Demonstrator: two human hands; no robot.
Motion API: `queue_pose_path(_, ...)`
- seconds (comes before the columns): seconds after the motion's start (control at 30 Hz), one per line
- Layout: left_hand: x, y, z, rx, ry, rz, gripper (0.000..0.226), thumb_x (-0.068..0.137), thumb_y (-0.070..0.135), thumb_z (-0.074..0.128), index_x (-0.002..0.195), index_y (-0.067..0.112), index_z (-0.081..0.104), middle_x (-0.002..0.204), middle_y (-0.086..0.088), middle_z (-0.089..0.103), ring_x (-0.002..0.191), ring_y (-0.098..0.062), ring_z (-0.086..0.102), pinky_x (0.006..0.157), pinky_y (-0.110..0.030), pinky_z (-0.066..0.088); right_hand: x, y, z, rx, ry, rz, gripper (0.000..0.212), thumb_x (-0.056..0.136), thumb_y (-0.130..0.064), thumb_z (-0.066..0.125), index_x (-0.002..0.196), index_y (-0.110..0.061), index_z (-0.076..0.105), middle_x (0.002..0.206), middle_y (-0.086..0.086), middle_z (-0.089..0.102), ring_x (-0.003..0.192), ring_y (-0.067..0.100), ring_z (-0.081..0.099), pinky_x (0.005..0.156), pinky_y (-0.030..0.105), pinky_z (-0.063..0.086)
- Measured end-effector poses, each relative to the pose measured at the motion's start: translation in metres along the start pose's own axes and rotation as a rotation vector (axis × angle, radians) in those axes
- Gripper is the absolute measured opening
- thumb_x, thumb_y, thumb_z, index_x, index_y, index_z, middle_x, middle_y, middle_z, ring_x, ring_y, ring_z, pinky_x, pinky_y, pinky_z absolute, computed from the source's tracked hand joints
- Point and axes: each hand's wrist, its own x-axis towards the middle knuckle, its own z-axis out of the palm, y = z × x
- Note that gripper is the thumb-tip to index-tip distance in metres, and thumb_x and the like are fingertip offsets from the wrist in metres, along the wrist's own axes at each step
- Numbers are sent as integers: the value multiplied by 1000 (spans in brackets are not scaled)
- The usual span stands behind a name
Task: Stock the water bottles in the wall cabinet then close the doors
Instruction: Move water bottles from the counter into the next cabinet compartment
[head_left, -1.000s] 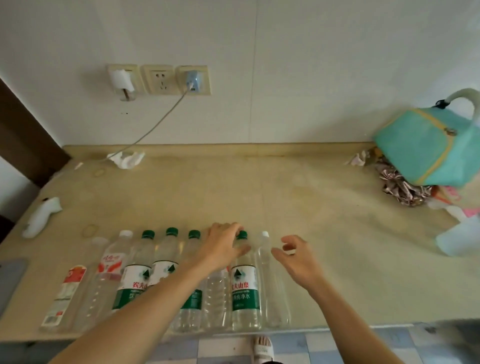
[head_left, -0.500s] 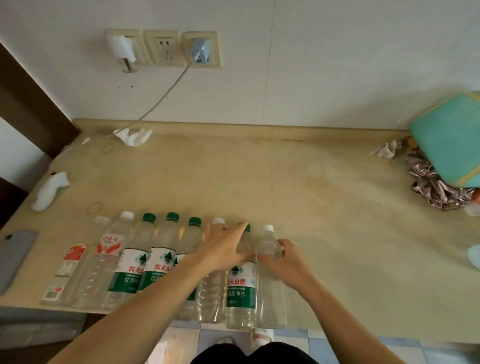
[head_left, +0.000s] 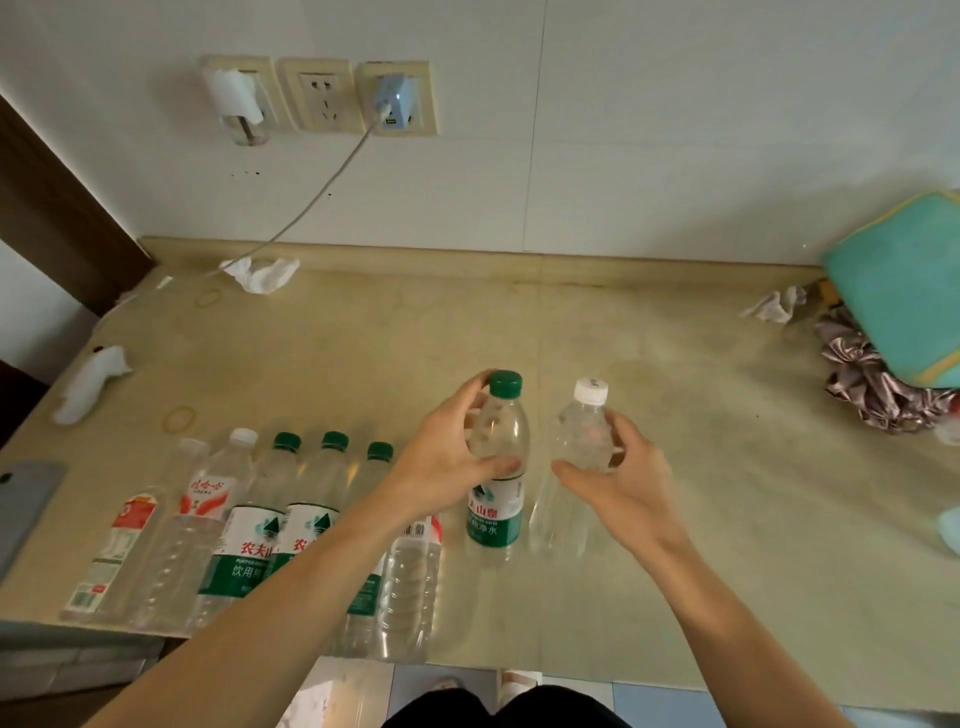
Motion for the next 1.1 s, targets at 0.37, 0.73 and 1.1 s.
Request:
queue_pose_path(0.37,13,-2,18,83,260,159,66,71,19,88,128,24,54,122,17,52,116,10,48,93,-2,35,10,12,-5,22,91,-121,78,68,-43,81,136,-49,42,116,-34,54,109,-10,52,84,16,44)
queue_pose_path(0.73,16,-8,21,71,167,154,73,79,26,85,131,44,39,129,21,47,123,10,44,99,-4,33,20,20,0,81,40,-180,76,74,-37,80,133,-58,38,133,-30,53,123,-2,50,93,18,45)
queue_pose_path(1.1,23,-46,50,-87,141,-128,77,61,48,89,124,43,46,112,18,66,104,3,62,78,-9,46,42,71,7,149,-216,59,94,59,-51,89,141,-47,42,128,-21,64,121,2,61,106,38,49)
